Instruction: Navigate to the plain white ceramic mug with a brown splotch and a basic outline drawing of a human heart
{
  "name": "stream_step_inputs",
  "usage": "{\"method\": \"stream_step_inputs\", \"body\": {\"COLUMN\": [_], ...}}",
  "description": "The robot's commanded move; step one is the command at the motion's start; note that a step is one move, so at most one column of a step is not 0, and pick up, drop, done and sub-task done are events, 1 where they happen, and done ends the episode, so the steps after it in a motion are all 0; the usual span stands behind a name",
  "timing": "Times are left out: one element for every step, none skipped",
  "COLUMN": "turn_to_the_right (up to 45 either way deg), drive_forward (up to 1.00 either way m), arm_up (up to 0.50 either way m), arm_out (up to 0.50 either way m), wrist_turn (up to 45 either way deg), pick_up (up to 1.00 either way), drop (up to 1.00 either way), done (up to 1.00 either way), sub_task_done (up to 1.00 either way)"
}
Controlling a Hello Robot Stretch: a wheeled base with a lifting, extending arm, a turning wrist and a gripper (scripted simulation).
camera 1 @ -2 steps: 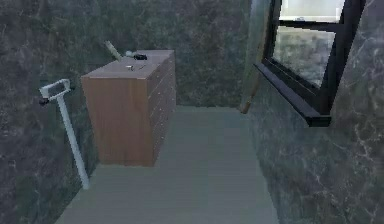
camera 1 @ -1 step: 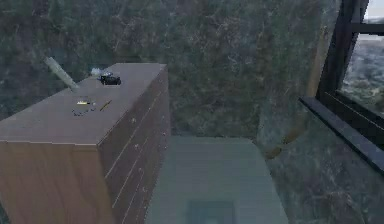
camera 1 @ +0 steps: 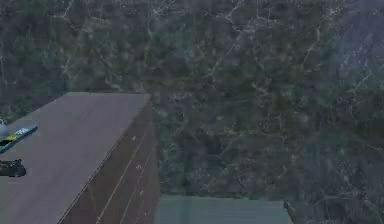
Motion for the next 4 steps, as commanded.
{"method": "stream_step_inputs", "body": {"turn_to_the_right": [0.0,-45.0,-18.0,0.0], "drive_forward": [0.40,0.00,0.00,0.00], "arm_up": [0.00,0.00,0.00,0.00], "arm_out": [0.00,0.00,0.00,0.00], "wrist_turn": [0.0,0.0,0.0,0.0], "pick_up": [0.00,0.00,0.00,0.00], "drop": [0.00,0.00,0.00,0.00], "done": [0.00,0.00,0.00,1.00], "sub_task_done": [0.00,0.00,0.00,0.00]}}
